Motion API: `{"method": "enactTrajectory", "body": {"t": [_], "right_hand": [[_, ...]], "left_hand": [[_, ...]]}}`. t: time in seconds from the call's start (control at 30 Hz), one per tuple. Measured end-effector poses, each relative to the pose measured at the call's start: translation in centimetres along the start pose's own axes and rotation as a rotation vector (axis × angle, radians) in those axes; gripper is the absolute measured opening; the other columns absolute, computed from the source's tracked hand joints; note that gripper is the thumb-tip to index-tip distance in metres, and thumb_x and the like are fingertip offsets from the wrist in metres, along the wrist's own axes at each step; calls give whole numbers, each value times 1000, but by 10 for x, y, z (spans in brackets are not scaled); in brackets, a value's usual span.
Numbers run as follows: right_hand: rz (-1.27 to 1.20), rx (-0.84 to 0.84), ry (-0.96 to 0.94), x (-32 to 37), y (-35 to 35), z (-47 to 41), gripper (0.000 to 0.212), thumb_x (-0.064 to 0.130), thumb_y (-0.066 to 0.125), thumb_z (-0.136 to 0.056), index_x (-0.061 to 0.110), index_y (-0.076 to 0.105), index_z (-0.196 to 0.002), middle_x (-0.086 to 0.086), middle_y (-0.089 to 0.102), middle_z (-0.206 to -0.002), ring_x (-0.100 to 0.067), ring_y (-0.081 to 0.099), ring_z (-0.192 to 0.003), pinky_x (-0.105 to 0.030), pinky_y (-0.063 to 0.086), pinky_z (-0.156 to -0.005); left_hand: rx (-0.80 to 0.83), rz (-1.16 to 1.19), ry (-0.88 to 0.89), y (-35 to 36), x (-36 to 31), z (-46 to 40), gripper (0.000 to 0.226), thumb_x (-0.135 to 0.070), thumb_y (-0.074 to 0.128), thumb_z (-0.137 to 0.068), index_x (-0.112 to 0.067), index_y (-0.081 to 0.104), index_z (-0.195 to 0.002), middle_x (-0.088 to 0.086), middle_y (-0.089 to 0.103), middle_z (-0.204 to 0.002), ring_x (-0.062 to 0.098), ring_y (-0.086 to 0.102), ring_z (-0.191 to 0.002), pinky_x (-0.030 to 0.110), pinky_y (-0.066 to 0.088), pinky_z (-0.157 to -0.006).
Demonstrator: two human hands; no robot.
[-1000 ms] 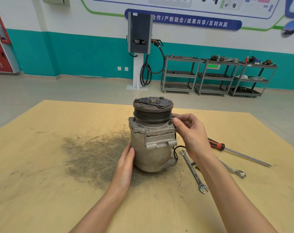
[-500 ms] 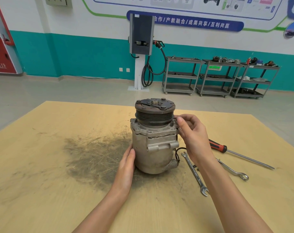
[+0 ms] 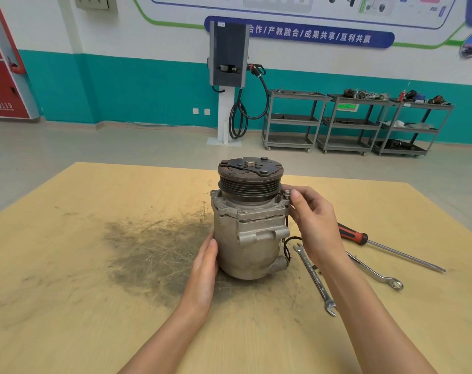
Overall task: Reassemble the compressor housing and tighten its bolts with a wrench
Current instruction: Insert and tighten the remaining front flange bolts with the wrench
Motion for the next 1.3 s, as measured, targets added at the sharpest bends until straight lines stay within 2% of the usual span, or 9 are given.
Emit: {"method": "enactTrajectory", "body": {"t": [0.17, 0.3, 0.37, 0.5, 0.67, 0.8, 0.9, 1.1, 1.3], "right_hand": [[25, -24, -23, 0, 2, -1, 7, 10, 61, -93, 8, 62, -99, -3, 72, -103, -18, 67, -99, -33, 56, -88], [50, -28, -30, -1, 2, 1, 19, 21, 49, -100, 12, 64, -107, -6, 70, -106, -21, 66, -103, -37, 55, -90], [62, -12, -46, -2, 2, 2, 23, 19, 45, -102, 15, 66, -108, -4, 71, -106, -19, 66, -104, -35, 54, -91], [58, -17, -39, 0, 1, 2, 17, 11, 53, -98, 17, 69, -103, -2, 73, -102, -17, 67, -100, -32, 54, -89], [-3, -58, -23, 2, 3, -1, 8, 5, 63, -91, 3, 58, -96, -3, 72, -103, -18, 68, -99, -32, 57, -88], [45, -28, -30, 0, 2, 1, 9, 13, 59, -94, 13, 63, -102, -1, 71, -104, -13, 67, -100, -32, 55, -89], [57, -10, -27, -1, 0, 4, 17, 15, 53, -98, 19, 68, -105, -1, 72, -105, -17, 66, -103, -33, 53, -91], [-23, -66, -5, -1, 3, 1, 7, 8, 64, -91, 8, 61, -97, -3, 72, -107, -14, 68, -100, -27, 56, -85], [9, -55, -8, -3, 4, 5, 19, 14, 51, -99, 15, 69, -107, -2, 73, -104, -18, 66, -103, -35, 53, -93]], "left_hand": [[1, -9, -1, -1, 1, 0, 72, -57, 48, -89, -22, 43, -152, -12, 50, -152, 3, 42, -142, 39, 28, -124], [0, 1, -7, 0, 0, 0, 74, -57, 48, -88, -22, 42, -152, -11, 49, -153, 4, 41, -143, 40, 27, -124], [2, -1, -1, -1, 0, 0, 74, -58, 49, -88, -21, 42, -152, -10, 49, -153, 4, 41, -143, 40, 27, -124], [7, 17, 5, -1, -1, 0, 88, -68, 56, -79, -22, 42, -153, -10, 49, -153, 5, 41, -143, 40, 27, -124], [-13, 18, -4, -1, 0, 0, 77, -60, 52, -86, -22, 43, -152, -11, 50, -152, 5, 42, -142, 41, 28, -124], [-17, 25, -10, -1, 0, 0, 76, -60, 52, -86, -24, 43, -152, -13, 50, -151, 4, 43, -141, 41, 28, -123], [-14, 36, -4, -1, -1, 0, 86, -68, 58, -79, -24, 43, -152, -13, 50, -151, 5, 43, -141, 41, 28, -123], [-19, 46, 3, 0, -2, 0, 92, -74, 59, -74, -26, 44, -151, -13, 50, -151, 5, 42, -142, 42, 28, -123], [-14, 20, 11, 0, -3, 2, 92, -75, 57, -75, -26, 43, -152, -13, 48, -153, 5, 40, -143, 42, 26, -124]]}}
Point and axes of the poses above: each hand's wrist, its own z-axis away from the middle knuckle, its own y-axis out of the palm, x = y × z, the point moved 1 cm from there along -z, towards the middle knuckle
